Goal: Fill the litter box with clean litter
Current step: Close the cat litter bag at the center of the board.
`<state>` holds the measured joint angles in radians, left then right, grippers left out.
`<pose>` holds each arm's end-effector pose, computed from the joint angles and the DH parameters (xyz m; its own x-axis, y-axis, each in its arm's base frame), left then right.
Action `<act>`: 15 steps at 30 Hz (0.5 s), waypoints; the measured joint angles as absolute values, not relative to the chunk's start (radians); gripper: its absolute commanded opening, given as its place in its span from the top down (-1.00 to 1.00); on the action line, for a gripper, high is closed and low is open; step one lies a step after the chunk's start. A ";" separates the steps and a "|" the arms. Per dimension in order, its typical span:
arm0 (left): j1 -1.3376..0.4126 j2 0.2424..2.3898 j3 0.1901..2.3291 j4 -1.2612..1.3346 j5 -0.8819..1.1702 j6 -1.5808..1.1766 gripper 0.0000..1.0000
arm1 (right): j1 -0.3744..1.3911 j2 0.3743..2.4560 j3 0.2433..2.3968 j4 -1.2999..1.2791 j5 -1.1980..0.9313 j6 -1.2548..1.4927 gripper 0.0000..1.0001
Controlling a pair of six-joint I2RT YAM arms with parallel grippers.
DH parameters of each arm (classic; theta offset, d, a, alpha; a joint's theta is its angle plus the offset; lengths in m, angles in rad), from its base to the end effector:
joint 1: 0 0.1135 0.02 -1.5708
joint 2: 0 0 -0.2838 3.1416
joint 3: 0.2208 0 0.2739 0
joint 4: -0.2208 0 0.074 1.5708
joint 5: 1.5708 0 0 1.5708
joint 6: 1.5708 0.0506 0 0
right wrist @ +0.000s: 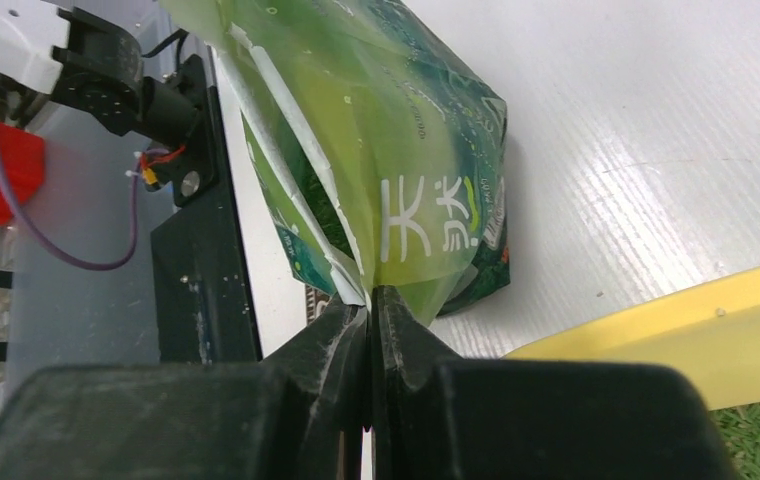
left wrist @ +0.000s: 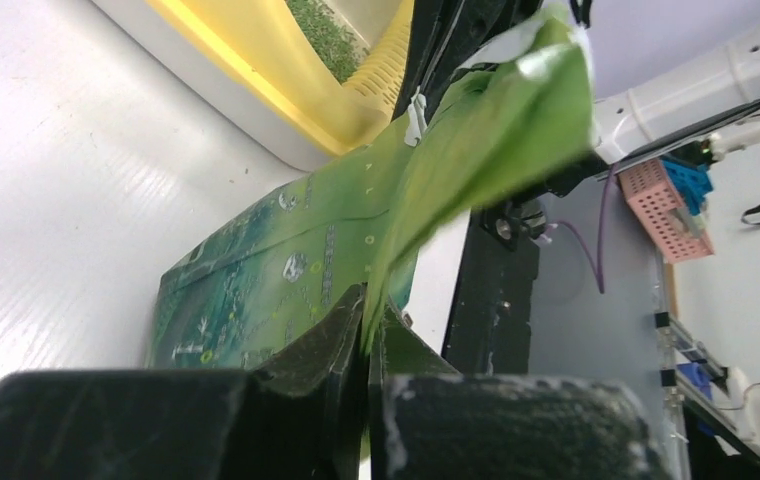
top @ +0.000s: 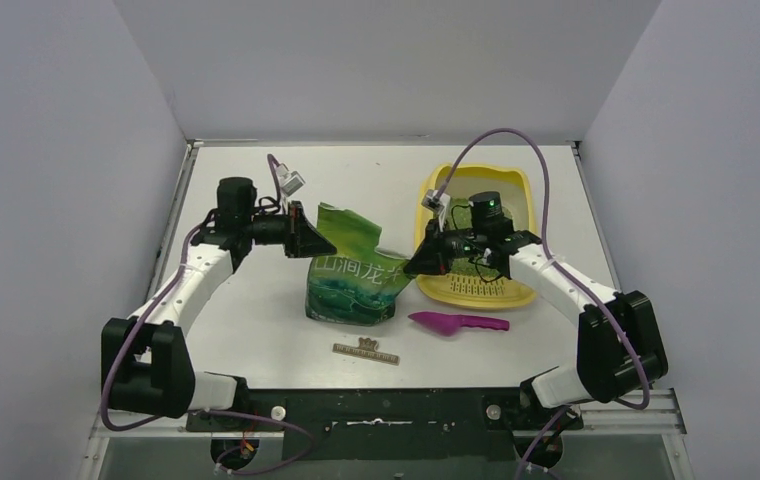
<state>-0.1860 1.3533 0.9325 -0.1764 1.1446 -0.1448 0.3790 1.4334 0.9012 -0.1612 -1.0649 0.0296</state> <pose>0.2919 -0.1018 0.2828 -0.6646 0.0644 -0.7444 0.7281 0.2792 -0.6260 0.2787 0.1586 0.2477 -0.6173 -0.2304 -0.7522 -0.7864 0.2082 0.5816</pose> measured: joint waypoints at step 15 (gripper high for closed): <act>-0.137 1.447 1.105 -0.617 1.249 0.096 1.00 | 0.384 1.463 0.942 -0.142 -1.125 0.170 -0.57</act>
